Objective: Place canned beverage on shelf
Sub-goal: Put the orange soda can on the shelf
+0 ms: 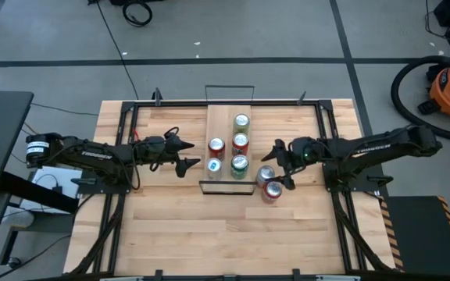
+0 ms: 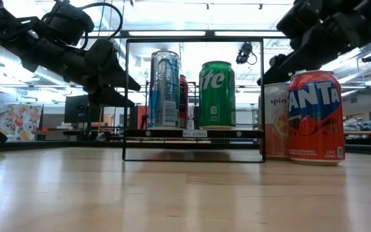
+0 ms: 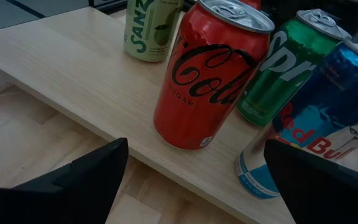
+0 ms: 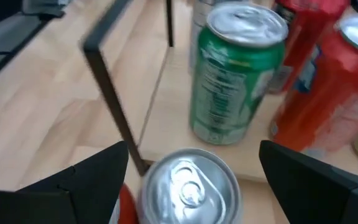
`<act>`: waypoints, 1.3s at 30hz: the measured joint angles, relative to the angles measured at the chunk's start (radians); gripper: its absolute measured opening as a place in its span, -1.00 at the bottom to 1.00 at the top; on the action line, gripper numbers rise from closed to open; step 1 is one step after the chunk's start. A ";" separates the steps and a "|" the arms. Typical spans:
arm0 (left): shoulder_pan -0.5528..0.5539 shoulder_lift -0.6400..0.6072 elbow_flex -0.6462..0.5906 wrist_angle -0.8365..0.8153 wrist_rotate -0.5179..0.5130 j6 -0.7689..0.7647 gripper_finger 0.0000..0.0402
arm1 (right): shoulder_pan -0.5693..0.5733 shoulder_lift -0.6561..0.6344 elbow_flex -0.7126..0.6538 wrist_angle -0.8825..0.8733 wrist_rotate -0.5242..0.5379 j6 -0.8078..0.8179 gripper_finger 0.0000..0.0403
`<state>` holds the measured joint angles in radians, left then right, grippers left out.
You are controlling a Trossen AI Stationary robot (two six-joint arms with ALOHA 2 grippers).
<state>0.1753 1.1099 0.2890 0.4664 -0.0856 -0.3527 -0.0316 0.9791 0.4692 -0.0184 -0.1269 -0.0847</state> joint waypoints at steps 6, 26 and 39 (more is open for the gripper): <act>0.000 0.000 0.000 0.000 0.000 -0.001 0.94 | -0.004 0.000 -0.034 0.030 0.051 0.040 0.85; -0.016 0.000 0.000 -0.004 0.001 -0.006 0.94 | 0.002 0.101 -0.035 0.051 0.229 0.140 0.85; -0.028 0.000 0.000 -0.010 0.002 -0.004 0.94 | -0.005 0.128 -0.034 0.050 0.591 0.308 0.85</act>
<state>0.1474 1.1098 0.2887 0.4568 -0.0835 -0.3565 -0.0363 1.1072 0.4355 0.0313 0.4641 0.2237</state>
